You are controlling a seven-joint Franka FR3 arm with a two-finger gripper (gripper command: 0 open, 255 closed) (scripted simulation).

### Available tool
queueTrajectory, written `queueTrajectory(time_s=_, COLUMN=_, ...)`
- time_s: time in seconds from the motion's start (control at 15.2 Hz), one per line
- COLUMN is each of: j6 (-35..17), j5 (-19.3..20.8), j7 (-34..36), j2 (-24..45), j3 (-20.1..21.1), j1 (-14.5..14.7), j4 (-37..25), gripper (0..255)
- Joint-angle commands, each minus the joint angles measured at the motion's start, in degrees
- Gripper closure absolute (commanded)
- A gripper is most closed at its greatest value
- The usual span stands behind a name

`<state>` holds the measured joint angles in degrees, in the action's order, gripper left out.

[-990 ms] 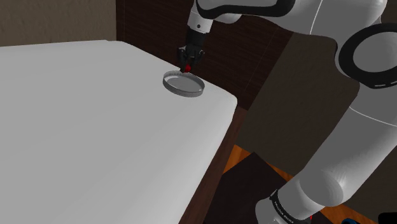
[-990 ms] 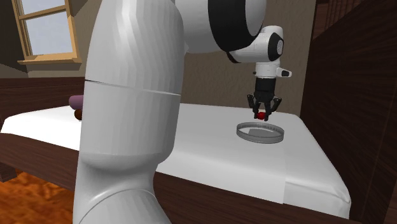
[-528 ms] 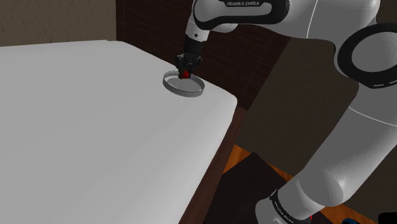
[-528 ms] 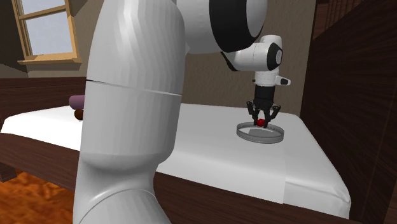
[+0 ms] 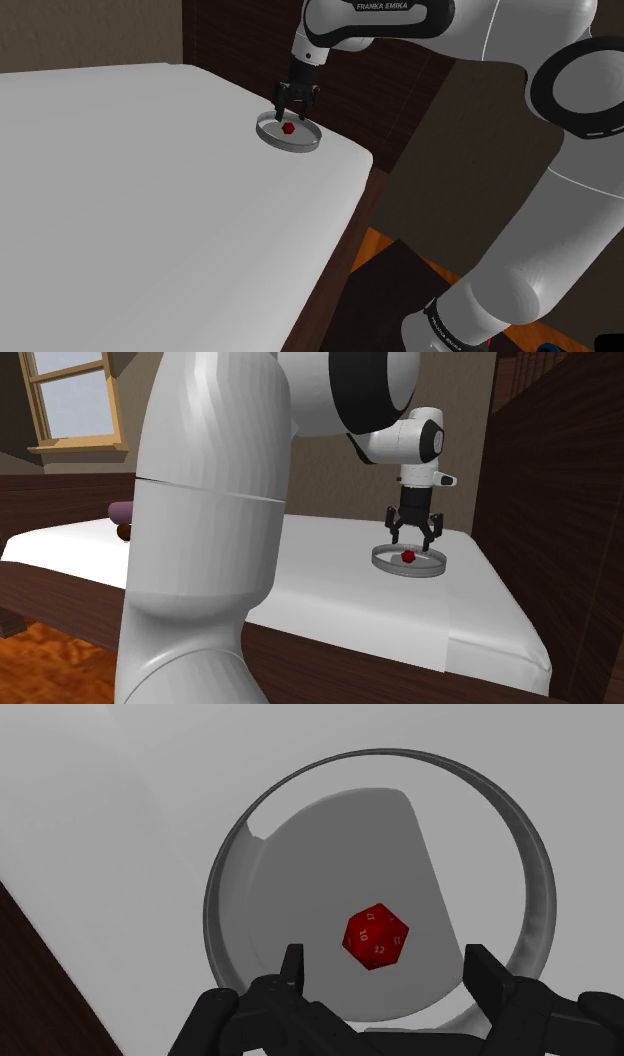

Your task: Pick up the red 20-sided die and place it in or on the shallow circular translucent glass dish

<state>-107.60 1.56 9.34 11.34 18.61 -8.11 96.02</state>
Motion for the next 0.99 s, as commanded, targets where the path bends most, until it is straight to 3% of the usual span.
queueTrajectory(time_s=0.0, j6=0.0, j5=0.0, j7=0.0, j2=0.0, j3=0.0, j1=0.0, j4=0.0, gripper=0)
queueTrajectory(time_s=0.13, j6=0.0, j5=0.0, j7=0.0, j2=0.0, j3=0.0, j1=0.0, j4=0.0, gripper=0)
queueTrajectory(time_s=0.4, j6=7.17, j5=-0.14, j7=-0.11, j2=-0.34, j3=0.06, j1=0.03, j4=-6.85, gripper=0)
queueTrajectory(time_s=0.92, j6=7.17, j5=-0.14, j7=-0.11, j2=-0.34, j3=0.05, j1=0.03, j4=-6.85, gripper=0)
